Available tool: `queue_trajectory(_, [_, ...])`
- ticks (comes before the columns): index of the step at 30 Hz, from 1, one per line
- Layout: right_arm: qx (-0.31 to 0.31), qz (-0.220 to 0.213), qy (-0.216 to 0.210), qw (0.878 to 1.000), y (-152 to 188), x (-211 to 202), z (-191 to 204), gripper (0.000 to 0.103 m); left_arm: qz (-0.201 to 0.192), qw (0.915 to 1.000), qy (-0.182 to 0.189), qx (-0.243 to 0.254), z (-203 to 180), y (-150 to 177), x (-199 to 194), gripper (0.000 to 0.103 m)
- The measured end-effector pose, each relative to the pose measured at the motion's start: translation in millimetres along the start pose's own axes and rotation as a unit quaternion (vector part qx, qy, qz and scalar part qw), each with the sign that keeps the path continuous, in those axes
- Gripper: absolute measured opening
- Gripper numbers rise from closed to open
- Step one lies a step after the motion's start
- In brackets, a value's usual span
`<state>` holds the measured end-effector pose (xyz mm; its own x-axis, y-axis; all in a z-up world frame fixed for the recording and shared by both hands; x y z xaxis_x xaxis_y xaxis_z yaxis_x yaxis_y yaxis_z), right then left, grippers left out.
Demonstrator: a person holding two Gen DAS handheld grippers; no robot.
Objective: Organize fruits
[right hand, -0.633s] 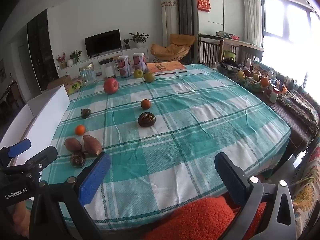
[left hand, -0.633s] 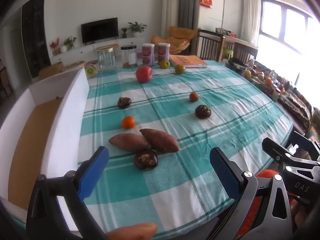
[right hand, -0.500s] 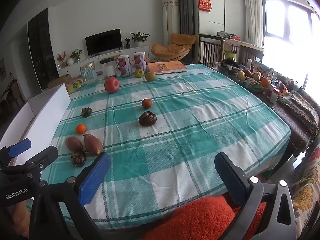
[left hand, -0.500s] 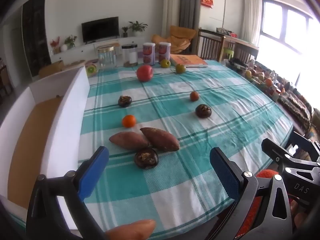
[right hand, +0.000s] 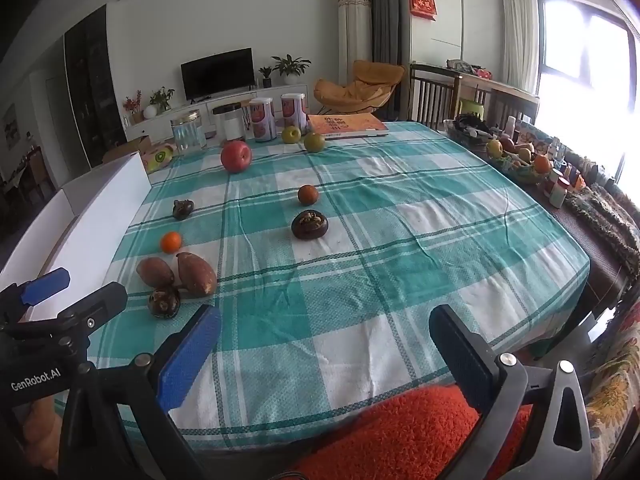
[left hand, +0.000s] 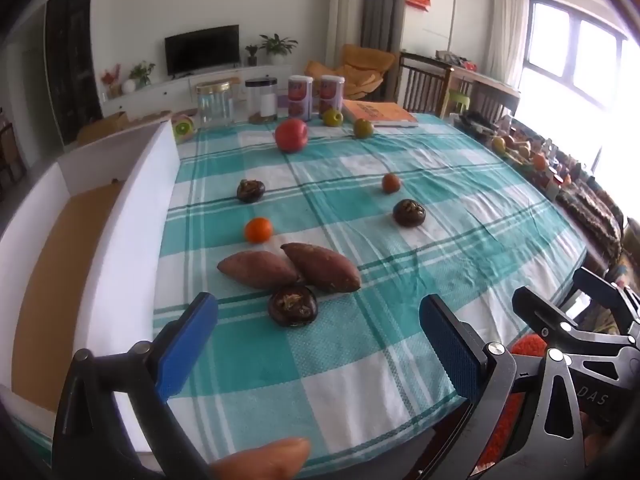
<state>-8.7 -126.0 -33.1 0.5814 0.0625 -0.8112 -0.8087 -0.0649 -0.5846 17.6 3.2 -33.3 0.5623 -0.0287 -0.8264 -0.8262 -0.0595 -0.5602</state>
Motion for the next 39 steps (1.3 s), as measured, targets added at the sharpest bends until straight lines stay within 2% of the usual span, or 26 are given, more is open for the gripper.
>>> queue_trajectory(39, [0.009,-0.009,-0.004,1.0,-1.8,-4.2,-7.0,0.103,0.014,0.9999,0.003,-0.001,-7.9,1.0,7.0,0.102])
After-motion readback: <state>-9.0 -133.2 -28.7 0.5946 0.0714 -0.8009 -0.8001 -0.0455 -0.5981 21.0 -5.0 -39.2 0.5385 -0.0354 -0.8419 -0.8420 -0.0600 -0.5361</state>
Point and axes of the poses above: each gripper's, at about its wrist camera, not at the fingertips, and x roughly the way its jaws point, z to its left, y to its underside, the point moved 3 cm from there along x, roughly the way its jaws point, and after that the axes turned 13 degrees about z, right-handed, at the moved point
